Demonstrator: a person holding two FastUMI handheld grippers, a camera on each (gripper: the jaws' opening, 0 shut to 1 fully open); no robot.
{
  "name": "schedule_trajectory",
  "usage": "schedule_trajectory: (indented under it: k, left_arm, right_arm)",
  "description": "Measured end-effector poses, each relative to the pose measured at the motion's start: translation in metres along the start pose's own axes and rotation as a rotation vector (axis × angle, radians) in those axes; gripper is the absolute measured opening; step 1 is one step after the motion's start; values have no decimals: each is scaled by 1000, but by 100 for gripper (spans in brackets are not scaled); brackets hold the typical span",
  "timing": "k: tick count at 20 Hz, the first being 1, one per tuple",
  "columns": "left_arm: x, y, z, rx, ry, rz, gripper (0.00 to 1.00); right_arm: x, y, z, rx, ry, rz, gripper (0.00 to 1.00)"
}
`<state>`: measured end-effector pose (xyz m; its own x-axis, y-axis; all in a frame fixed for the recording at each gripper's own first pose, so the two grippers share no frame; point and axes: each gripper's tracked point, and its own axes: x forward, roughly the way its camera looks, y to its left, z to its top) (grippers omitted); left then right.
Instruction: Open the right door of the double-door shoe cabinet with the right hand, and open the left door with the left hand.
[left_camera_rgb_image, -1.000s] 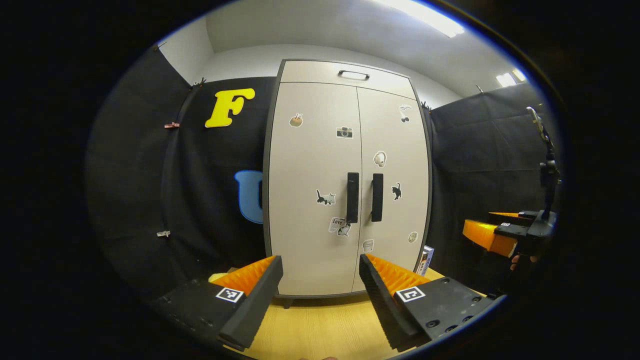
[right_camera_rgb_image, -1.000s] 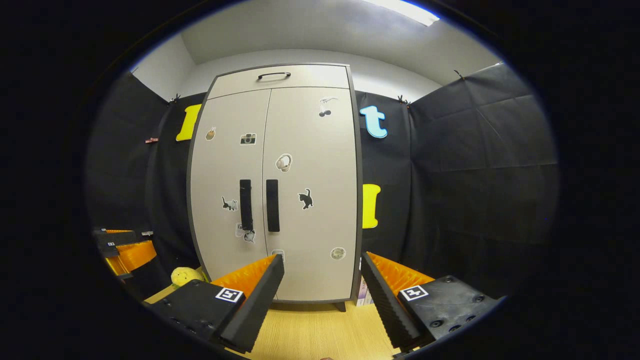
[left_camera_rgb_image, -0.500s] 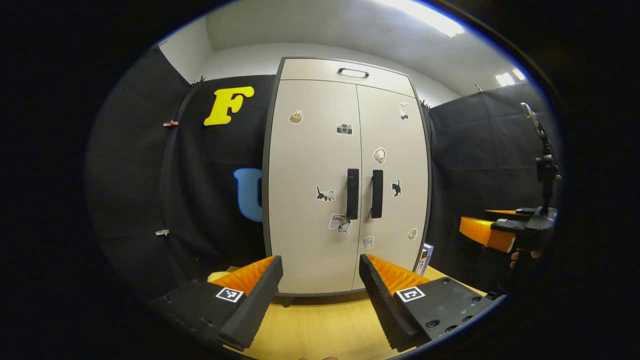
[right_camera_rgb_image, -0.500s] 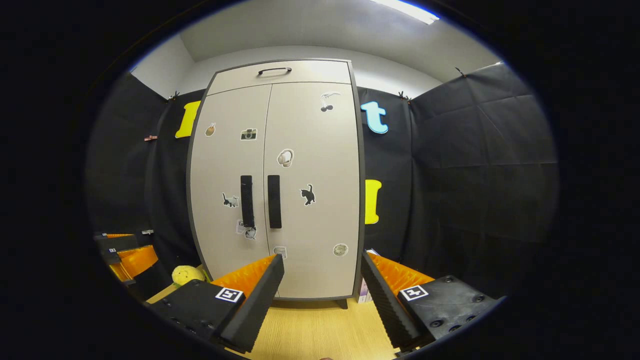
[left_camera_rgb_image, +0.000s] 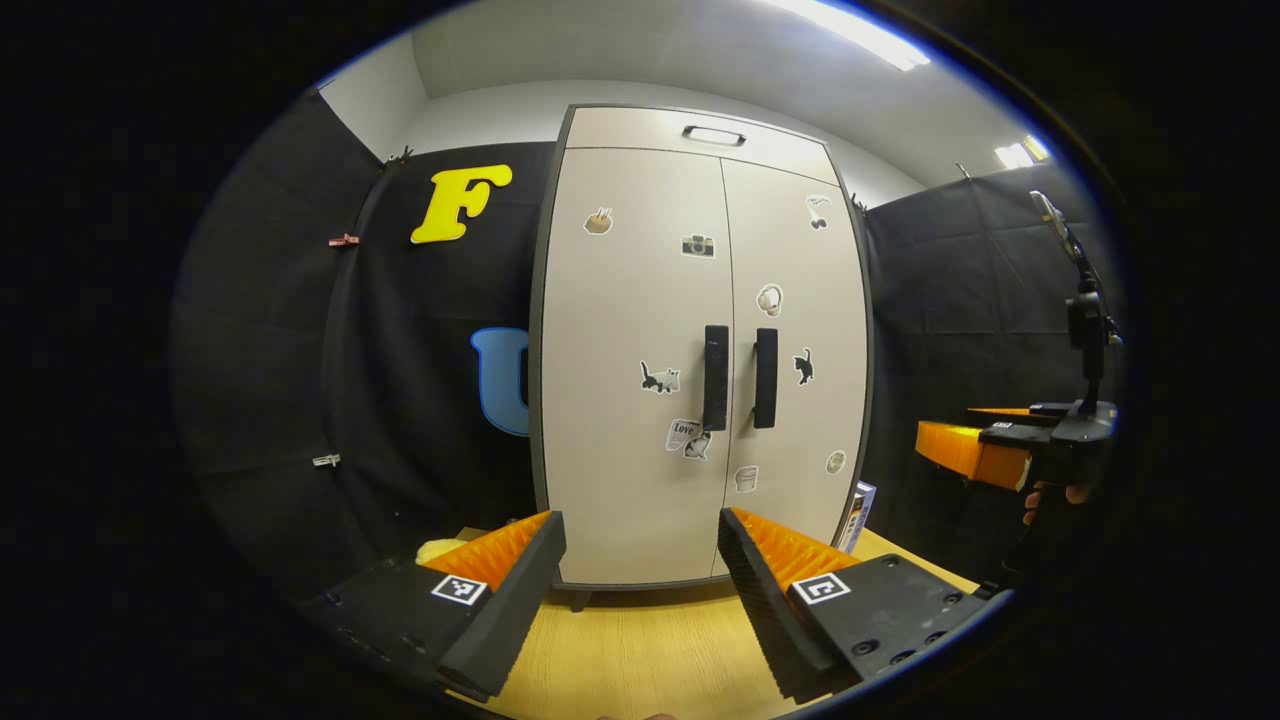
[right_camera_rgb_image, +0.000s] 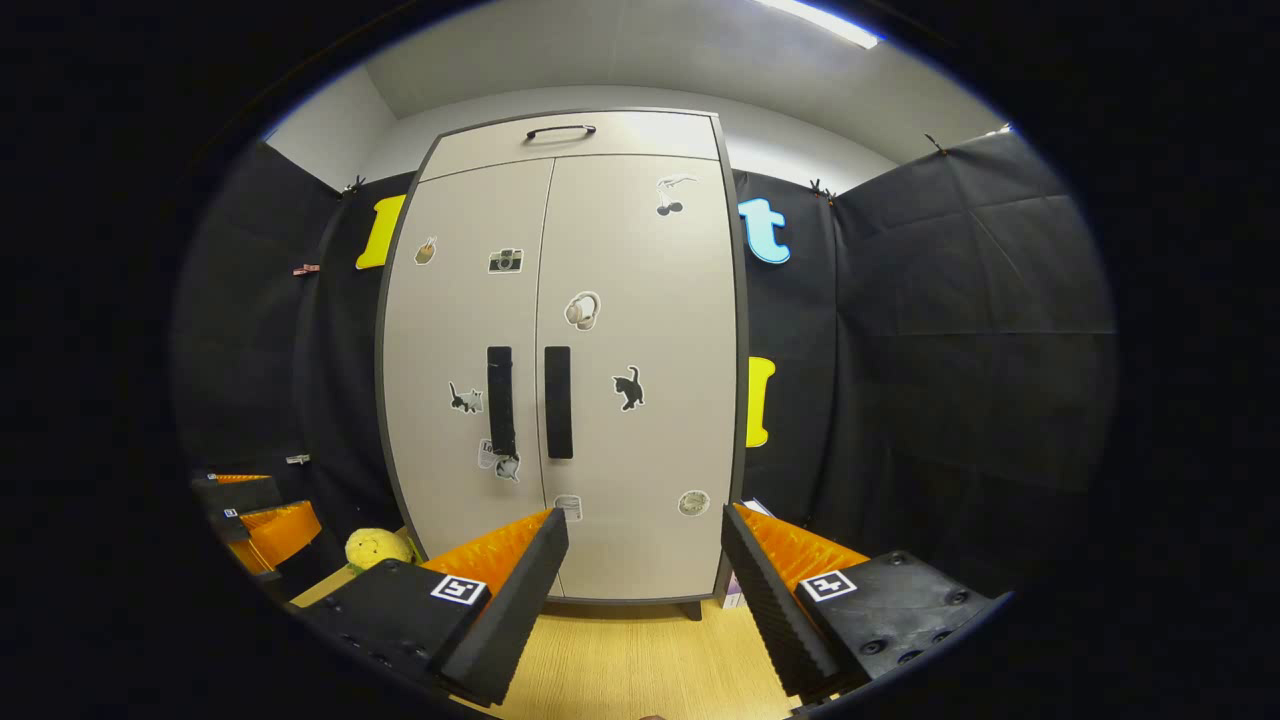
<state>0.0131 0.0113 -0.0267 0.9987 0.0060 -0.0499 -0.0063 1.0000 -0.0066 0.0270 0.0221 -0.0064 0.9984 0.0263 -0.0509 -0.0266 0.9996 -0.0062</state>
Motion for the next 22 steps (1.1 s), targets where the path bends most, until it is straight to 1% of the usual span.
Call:
schedule_trajectory:
  k: [6, 13, 18, 22]
  left_arm:
    - [11, 10, -7, -33, 35, 22, 95]
    - [24, 25, -9, -16, 63, 52, 95]
    - [28, 42, -15, -5, 85, 83, 95]
    - [31, 58, -24, -1, 112, 116, 95]
  right_arm:
    - [31, 12, 9, 8, 15, 30, 98]
    - [81, 46, 24, 61, 54, 109, 98]
    - [131, 69, 29, 76, 65, 125, 98]
    - [170, 82, 26, 58, 70, 124, 97]
